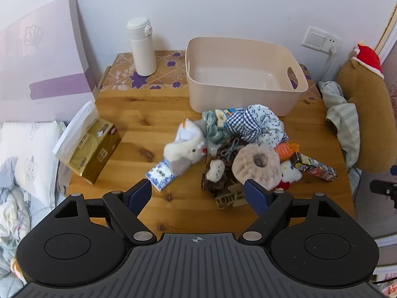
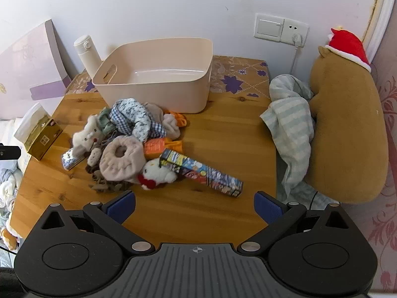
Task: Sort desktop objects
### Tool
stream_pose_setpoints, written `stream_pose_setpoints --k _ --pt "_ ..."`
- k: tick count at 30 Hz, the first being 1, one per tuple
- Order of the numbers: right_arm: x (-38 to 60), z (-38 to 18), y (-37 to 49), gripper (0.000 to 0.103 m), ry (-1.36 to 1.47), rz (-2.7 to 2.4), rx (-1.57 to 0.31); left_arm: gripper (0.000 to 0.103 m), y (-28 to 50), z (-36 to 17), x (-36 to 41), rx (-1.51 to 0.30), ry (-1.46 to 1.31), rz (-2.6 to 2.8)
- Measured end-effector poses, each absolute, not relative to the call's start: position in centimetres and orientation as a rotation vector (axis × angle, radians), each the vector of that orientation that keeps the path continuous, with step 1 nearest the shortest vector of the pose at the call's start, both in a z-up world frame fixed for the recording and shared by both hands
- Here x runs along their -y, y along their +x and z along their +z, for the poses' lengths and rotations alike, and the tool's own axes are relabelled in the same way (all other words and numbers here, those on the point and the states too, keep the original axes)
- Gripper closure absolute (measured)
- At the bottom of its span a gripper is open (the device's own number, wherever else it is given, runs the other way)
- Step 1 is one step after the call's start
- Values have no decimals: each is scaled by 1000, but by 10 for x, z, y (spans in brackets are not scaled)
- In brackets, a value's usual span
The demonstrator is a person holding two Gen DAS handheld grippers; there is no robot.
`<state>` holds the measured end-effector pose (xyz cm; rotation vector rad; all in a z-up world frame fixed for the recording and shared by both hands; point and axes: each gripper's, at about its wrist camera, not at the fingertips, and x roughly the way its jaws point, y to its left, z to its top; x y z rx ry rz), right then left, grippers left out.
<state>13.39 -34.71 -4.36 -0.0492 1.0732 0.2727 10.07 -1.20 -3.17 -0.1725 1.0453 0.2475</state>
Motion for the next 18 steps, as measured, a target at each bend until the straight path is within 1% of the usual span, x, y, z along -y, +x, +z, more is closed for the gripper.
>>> stream_pose_setpoints --k 6,10,18 --pt "354 -54 152 0 -86 322 -1021 19 121 -45 7 -1052 -103 248" --pt "351 -66 160 0 -173 396 -965 19 133 -58 1 -1053 -66 242" --pt "346 -108 181 0 -295 441 -963 19 155 -92 -17 -1076 2 204"
